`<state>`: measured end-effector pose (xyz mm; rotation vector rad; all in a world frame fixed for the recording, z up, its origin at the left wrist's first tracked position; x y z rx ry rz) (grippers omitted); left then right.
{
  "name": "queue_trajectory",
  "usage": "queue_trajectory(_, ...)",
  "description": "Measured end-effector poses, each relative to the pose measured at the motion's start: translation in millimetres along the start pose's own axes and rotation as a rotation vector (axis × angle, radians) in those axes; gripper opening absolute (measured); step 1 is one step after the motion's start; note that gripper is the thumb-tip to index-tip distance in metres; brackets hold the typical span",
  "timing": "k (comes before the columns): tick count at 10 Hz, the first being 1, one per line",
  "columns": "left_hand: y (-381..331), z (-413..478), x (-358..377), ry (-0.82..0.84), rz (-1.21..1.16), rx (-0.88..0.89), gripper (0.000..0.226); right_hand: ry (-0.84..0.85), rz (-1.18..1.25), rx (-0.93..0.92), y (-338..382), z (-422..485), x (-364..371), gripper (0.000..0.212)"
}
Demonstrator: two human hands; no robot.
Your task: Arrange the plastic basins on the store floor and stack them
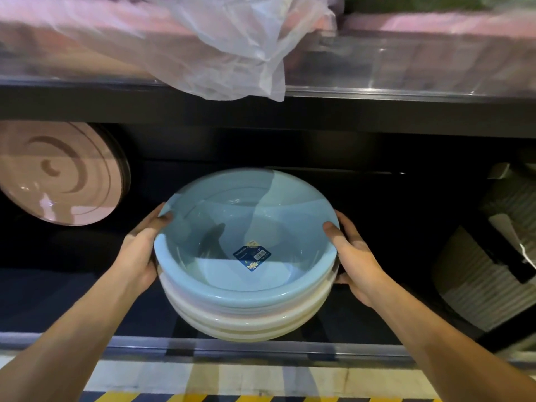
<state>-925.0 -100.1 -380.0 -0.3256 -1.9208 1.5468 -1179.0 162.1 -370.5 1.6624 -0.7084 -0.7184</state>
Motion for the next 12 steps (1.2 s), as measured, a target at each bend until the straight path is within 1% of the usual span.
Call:
queue_trajectory(2, -4, -7, 2, -0.041, 0.016, -0.014, 0.040, -0.010, -0.035, 0.006, 0, 0, 1, 0.049)
queue_trajectory(3, -5, -12, 7, -0.083, 0.012, -0.028, 0.035, -0.016, -0.060, -0.001, 0, 0, 0, 0.051)
queue_trajectory(4, -10, -19, 13, -0.113, 0.057, -0.035, 0.032, -0.024, -0.076, -0.005, 1, 2, 0, 0.051)
queue_trajectory(5, -17, -21, 11, -0.239, 0.167, -0.043, 0.037, -0.024, -0.104, -0.015, 4, 3, -2, 0.048)
queue_trajectory(6, -32, -24, 8, -0.404, 0.349, 0.060, 0.042, -0.036, -0.207, -0.038, 16, -1, -4, 0.049)
queue_trajectory(7, -55, -52, 13, -0.351, 0.817, 0.003, 0.055, -0.050, -0.535, -0.070, 38, -27, -5, 0.053)
queue_trajectory(8, -82, -92, 32, -0.176, 1.148, -0.066, 0.049, 0.074, -0.827, -0.036, 66, -57, -2, 0.056)
queue_trajectory(9, -132, -153, 68, -0.034, 1.402, -0.190, 0.039, 0.320, -1.107, 0.018, 124, -111, 2, 0.053)
queue_trajectory(10, -188, -198, 89, 0.021, 1.512, -0.273, 0.044, 0.440, -1.238, -0.018, 190, -158, -1, 0.049)
queue_trajectory(11, -278, -270, 128, 0.123, 1.603, -0.261, 0.045, 0.539, -1.344, -0.034, 289, -232, -10, 0.035)
queue_trajectory(12, -366, -342, 166, 0.127, 1.615, -0.130, 0.052, 0.563, -1.377, -0.096, 381, -309, -20, 0.028)
Point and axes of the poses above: each hand's wrist, its own z-axis towards the middle knuckle, its own x-axis out of the palm, y = z × x, the point moved 3 cm from there along z, towards the middle knuckle, and after that the axes turned 1 degree about y, right-handed, at the moved point
